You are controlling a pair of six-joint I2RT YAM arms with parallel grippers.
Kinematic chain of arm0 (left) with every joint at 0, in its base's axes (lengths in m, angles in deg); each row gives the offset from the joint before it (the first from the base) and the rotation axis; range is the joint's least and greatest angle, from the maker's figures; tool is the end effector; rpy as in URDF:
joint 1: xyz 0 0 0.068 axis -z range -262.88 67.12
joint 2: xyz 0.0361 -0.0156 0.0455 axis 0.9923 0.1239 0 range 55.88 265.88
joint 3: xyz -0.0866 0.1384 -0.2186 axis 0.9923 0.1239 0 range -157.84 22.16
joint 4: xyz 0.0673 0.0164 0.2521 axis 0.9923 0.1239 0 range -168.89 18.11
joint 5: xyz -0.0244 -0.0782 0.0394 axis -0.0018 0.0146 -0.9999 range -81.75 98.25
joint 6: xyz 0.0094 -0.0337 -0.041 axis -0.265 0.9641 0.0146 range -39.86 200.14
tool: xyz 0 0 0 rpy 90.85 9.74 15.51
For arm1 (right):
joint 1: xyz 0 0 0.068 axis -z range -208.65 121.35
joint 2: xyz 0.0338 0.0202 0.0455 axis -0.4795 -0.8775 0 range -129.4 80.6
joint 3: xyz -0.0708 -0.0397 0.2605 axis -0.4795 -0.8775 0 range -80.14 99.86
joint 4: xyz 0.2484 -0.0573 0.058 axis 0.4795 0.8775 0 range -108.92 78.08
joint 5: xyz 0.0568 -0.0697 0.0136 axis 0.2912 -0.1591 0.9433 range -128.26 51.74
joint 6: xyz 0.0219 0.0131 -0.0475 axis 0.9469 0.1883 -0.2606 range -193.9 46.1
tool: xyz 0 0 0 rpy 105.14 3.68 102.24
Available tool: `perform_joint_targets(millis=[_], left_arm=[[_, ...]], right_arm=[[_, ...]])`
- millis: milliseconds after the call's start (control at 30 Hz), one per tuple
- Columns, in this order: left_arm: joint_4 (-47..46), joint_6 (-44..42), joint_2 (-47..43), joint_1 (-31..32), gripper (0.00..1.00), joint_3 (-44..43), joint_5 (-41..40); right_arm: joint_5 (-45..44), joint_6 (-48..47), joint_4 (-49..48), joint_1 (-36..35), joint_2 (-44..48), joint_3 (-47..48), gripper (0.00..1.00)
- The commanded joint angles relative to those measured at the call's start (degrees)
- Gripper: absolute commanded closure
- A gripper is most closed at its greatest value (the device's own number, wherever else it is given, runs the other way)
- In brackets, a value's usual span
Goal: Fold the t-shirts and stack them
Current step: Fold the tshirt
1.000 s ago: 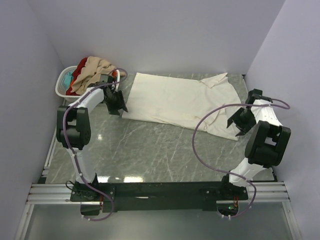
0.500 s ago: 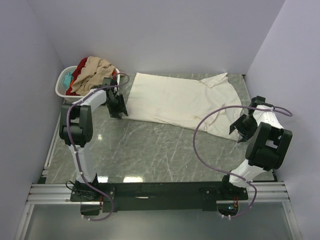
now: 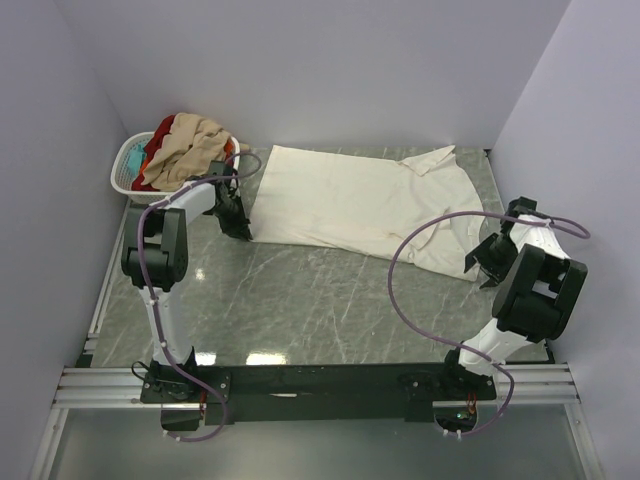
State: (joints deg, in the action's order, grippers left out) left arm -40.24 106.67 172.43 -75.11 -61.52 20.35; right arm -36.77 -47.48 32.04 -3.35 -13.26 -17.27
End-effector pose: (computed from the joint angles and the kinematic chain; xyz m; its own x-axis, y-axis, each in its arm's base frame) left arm 0.4060 -0.0629 0.1640 -0.9292 -0.3140 -0.1949 -0.2425 0.9160 -0.3195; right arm 0.2662 -0.1248 0.1937 -0.6130 0.7818 -0.1139 0.7780 0.6225 0.0854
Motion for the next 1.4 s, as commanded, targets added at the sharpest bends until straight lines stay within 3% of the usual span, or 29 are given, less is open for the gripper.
perform_joint_targets(millis=[0, 167, 633, 833, 1000, 1133, 1233, 1367], left_arm=[[-1.74, -0.07, 1.22, 0.32, 0.83, 0.1, 1.0], [-1.04, -0.33, 1.75, 0.32, 0.9, -1.13, 0.74], [-0.07, -0.42, 2.45, 0.32, 0.91, -2.54, 0.74], [-0.16, -0.42, 2.63, 0.32, 0.92, -2.89, 0.82], [-0.33, -0.77, 3.15, 0.32, 0.99, -2.98, 0.82], [-0.6, -1.12, 3.24, 0.32, 1.0, -2.72, 0.12], [-1.04, -1.21, 3.07, 0.32, 1.0, -2.54, -0.49], [-1.39, -1.56, 1.76, 0.23, 1.0, -2.19, -3.74]], right_arm=[[-1.06, -1.36, -3.41, 0.54, 0.26, -0.99, 0.39], [-1.41, -1.72, -5.78, 0.63, -2.29, -2.05, 0.45], [-1.94, -1.8, -8.95, 0.98, -4.92, -0.56, 0.48], [-1.67, -1.37, -10.26, 0.98, -6.51, -1.35, 0.54], [-1.76, -1.72, -11.23, 0.98, -7.91, -1.96, 0.66], [-1.67, -1.89, -11.59, 1.16, -9.05, -1.7, 0.88], [-2.02, -2.33, -10.62, 1.16, -9.06, -1.09, 0.98], [-4.92, -3.03, -8.86, 1.33, -7.22, -0.38, 1.0]])
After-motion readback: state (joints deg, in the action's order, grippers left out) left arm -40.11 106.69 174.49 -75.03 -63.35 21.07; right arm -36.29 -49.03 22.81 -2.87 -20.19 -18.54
